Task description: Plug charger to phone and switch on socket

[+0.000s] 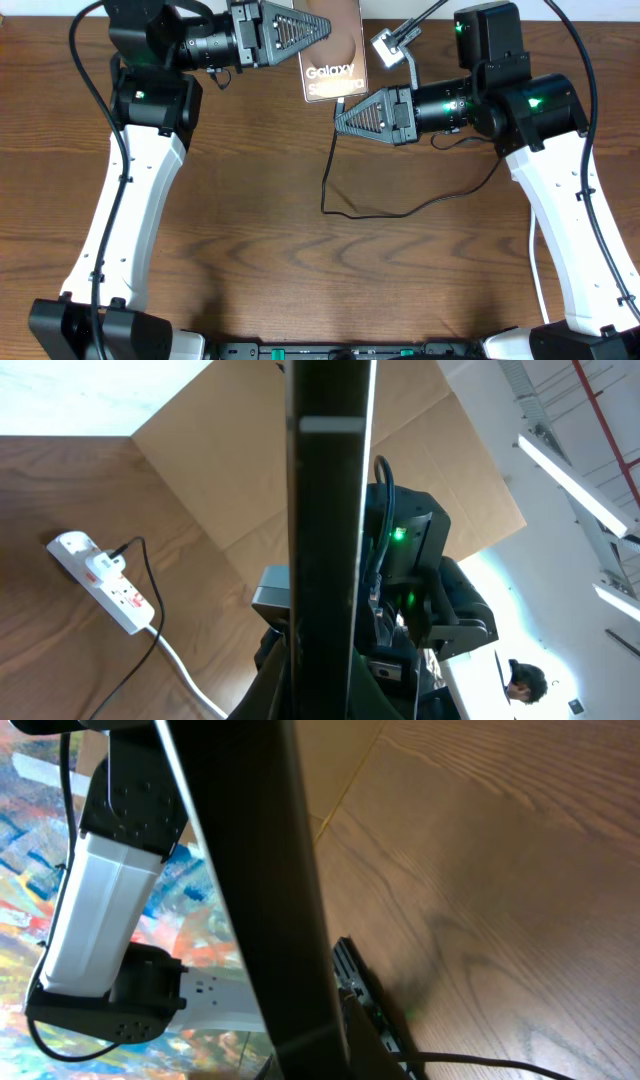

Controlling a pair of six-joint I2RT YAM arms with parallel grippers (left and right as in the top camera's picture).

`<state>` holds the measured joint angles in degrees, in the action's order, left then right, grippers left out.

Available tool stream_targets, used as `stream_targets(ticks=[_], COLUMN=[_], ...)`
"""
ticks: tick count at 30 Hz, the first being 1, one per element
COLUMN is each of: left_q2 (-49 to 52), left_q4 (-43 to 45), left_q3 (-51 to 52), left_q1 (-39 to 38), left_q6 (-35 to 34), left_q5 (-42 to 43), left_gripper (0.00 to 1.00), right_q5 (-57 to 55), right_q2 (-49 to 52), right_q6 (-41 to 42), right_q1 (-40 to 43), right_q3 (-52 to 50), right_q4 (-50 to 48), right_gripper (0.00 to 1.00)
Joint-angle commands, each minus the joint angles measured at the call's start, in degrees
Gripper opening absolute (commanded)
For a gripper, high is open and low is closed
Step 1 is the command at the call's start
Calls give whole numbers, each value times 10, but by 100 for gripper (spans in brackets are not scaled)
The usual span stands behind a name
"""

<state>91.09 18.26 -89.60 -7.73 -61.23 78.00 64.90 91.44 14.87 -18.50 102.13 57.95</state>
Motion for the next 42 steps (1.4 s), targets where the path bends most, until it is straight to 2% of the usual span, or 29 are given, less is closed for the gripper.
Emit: stream_targets(ticks=[1, 42], left_q2=[-4, -4], left_q4=[7, 7], left_q3=[-6, -6], left_q1=[-3, -3], left_q6=[14, 38], left_q5=[6, 24], left_gripper=[7, 7], right_q5=[-2, 19], right_q2=[-4, -4], right_q6=[-9, -23], right_q1=[-3, -30], right_q3=[2, 2], right_q4=[2, 0], right_gripper=[1, 1])
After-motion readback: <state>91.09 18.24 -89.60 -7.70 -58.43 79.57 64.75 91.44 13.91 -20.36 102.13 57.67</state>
